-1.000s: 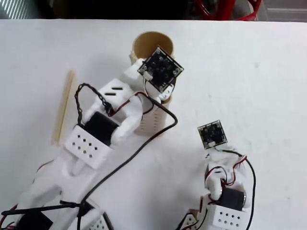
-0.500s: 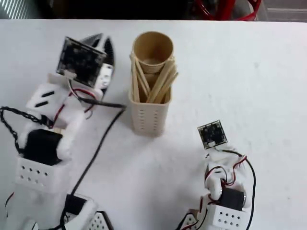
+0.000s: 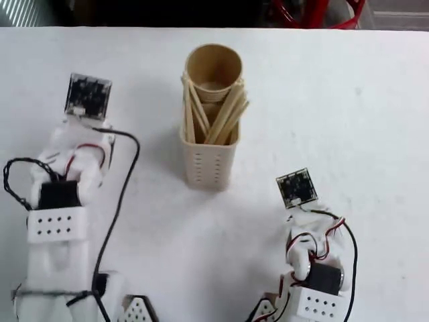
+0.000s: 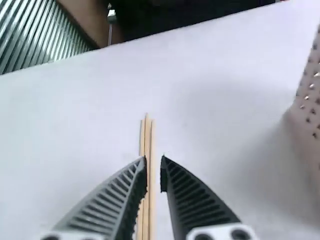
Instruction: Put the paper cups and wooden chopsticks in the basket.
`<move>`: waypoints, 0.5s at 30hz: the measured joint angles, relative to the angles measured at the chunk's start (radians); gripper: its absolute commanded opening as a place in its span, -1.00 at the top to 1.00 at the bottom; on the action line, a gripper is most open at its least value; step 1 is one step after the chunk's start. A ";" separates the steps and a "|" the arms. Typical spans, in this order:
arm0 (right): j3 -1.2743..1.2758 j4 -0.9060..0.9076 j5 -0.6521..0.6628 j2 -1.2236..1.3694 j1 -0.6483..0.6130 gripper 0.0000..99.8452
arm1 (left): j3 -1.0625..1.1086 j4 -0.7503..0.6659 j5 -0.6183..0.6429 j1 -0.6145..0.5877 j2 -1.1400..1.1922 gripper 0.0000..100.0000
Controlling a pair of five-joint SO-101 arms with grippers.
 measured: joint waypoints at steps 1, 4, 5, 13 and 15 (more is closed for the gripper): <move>0.000 0.000 0.000 0.000 0.000 0.96 | 0.021 -0.031 0.000 -0.011 0.014 0.85; 0.000 0.000 0.000 0.000 0.000 0.96 | 0.028 -0.109 0.000 -0.046 0.103 0.85; 0.000 0.000 0.000 0.000 0.000 0.96 | 0.028 -0.129 0.006 -0.055 0.147 0.85; 0.000 0.000 0.000 0.000 0.000 0.96 | -0.152 -0.127 0.032 -0.104 0.611 0.81; 0.000 0.000 0.000 0.000 0.000 0.96 | -0.244 -0.063 0.035 -0.118 0.704 0.73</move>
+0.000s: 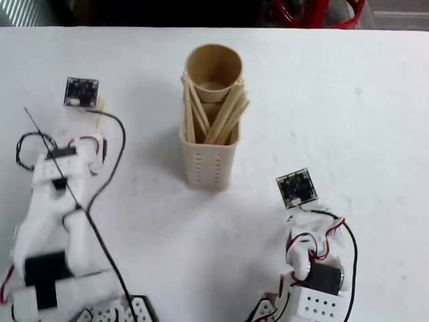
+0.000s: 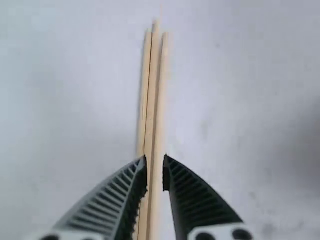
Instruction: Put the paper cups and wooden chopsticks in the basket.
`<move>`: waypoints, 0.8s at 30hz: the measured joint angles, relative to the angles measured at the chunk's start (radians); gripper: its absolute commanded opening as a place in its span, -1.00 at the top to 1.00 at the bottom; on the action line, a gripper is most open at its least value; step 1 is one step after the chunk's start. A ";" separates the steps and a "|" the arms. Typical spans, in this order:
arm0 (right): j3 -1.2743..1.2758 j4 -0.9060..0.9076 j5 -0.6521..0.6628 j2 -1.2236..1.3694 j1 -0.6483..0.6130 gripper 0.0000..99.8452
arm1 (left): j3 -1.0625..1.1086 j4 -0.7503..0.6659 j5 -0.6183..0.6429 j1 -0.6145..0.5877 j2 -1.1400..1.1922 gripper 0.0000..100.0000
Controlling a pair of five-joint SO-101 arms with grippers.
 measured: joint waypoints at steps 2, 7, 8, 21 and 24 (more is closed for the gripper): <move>0.000 0.000 0.000 0.000 0.000 0.96 | -0.089 0.071 0.000 -0.006 0.066 0.68; 0.000 0.000 0.000 0.000 0.000 0.96 | -0.252 0.210 -0.003 -0.008 0.104 0.69; 0.000 0.000 0.000 0.000 0.000 0.96 | -0.265 0.230 -0.015 -0.008 0.106 0.69; 0.000 0.000 0.000 0.000 0.000 0.96 | -0.282 0.281 -0.135 -0.008 0.124 0.69; 0.000 0.000 0.000 0.000 0.000 0.96 | -0.310 0.316 -0.141 -0.008 0.189 0.69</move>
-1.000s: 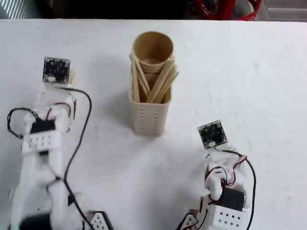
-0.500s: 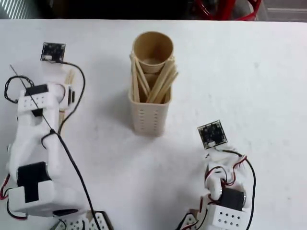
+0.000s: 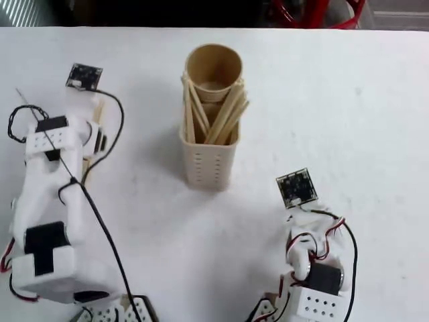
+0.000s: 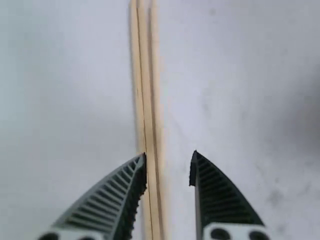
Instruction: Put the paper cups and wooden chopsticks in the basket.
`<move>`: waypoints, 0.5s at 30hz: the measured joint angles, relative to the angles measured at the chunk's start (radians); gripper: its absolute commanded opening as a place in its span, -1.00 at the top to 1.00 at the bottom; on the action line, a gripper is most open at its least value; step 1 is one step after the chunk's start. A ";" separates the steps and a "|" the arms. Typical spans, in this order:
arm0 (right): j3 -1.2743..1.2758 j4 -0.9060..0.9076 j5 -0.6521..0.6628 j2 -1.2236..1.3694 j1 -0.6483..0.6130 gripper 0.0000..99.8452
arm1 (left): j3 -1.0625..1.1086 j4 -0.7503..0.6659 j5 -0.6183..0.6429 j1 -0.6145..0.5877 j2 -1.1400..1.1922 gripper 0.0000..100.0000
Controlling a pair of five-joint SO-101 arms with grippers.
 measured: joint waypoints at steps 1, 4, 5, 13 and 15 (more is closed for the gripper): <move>0.000 0.000 0.000 0.000 0.000 0.96 | -0.020 0.017 -0.002 0.000 0.028 0.69; 0.000 0.000 0.000 0.000 0.000 0.96 | -0.089 0.061 0.000 0.000 0.112 0.69; 0.000 0.000 0.000 0.000 0.000 0.96 | -0.109 0.072 0.000 0.000 0.138 0.69; 0.000 0.000 0.000 0.000 0.000 0.96 | -0.210 0.106 0.000 -0.002 0.252 0.69; 0.000 0.000 0.000 0.000 0.000 0.96 | -0.210 0.106 0.000 -0.011 0.265 0.69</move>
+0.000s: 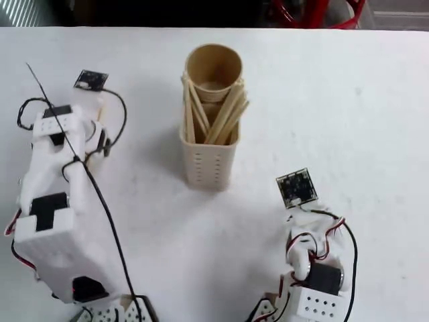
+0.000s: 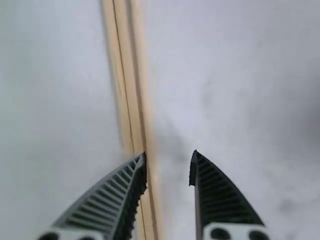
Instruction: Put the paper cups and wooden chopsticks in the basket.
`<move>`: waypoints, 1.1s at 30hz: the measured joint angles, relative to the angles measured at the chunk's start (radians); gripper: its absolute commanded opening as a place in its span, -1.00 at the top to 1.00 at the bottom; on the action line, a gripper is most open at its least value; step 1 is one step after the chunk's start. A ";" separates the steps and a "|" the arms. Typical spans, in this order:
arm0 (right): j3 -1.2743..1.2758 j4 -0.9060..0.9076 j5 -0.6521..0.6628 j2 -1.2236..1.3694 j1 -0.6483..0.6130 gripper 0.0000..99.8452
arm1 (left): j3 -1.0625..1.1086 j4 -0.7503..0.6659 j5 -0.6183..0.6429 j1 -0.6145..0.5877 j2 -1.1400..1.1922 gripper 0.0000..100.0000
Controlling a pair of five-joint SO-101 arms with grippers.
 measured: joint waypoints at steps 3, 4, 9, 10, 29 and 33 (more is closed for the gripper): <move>0.000 0.000 0.000 0.000 0.000 0.96 | 0.000 -0.041 0.051 -0.006 0.008 0.69; 0.000 0.000 0.000 0.000 0.000 0.96 | 0.000 -0.063 0.078 -0.008 0.009 0.69; 0.000 0.000 0.000 0.000 0.000 0.96 | 0.034 -0.198 0.153 -0.060 0.015 0.69; 0.000 0.000 0.000 0.000 0.000 0.96 | 0.041 -0.212 0.157 -0.071 0.017 0.69; 0.000 0.000 0.000 0.000 0.000 0.96 | 0.052 -0.190 0.011 -0.081 -0.034 0.69; 0.000 0.000 0.000 0.000 0.000 0.96 | 0.052 -0.120 -0.071 -0.081 -0.048 0.68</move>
